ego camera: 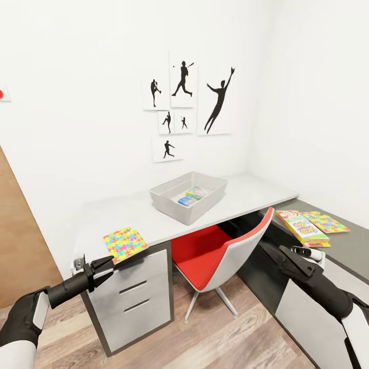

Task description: Put all the toys in the child's room - the three board games (two on the bed and one on the table), the two jigsaw puzzles on the table, and the tennis ball on the table - inside the toy box on the table in the child's room.

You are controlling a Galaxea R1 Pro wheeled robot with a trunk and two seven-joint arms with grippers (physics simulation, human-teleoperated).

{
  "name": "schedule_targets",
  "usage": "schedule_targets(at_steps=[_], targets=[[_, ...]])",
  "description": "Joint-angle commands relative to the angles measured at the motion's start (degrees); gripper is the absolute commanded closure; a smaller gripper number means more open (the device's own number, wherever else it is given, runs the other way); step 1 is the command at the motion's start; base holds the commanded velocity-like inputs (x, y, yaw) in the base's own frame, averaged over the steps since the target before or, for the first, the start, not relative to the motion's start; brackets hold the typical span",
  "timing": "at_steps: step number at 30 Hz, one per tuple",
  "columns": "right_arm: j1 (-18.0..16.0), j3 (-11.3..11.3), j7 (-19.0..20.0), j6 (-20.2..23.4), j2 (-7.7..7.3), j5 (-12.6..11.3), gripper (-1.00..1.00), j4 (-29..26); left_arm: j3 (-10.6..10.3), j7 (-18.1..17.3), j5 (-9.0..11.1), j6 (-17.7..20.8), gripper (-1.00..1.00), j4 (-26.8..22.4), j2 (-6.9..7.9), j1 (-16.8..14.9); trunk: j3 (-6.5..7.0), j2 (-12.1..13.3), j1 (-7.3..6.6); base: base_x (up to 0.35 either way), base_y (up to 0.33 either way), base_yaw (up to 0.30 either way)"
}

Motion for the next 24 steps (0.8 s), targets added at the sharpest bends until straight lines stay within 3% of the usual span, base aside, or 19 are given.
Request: schedule_targets(at_steps=[1,24], targets=[[0.0,0.0,0.0,0.3,-0.01,-0.2,-1.00,0.0,0.1,-0.1,0.1,0.4,-1.00,0.0,0.00,0.0,-0.06,0.0,0.00,0.000,0.000,0.000],[0.0,0.0,-0.1,0.3,0.16,-0.2,-1.00,0.0,0.1,0.1,0.1,0.4,-1.00,0.0,0.01,0.0,-0.06,0.0,0.00,0.060,0.016,0.000]])
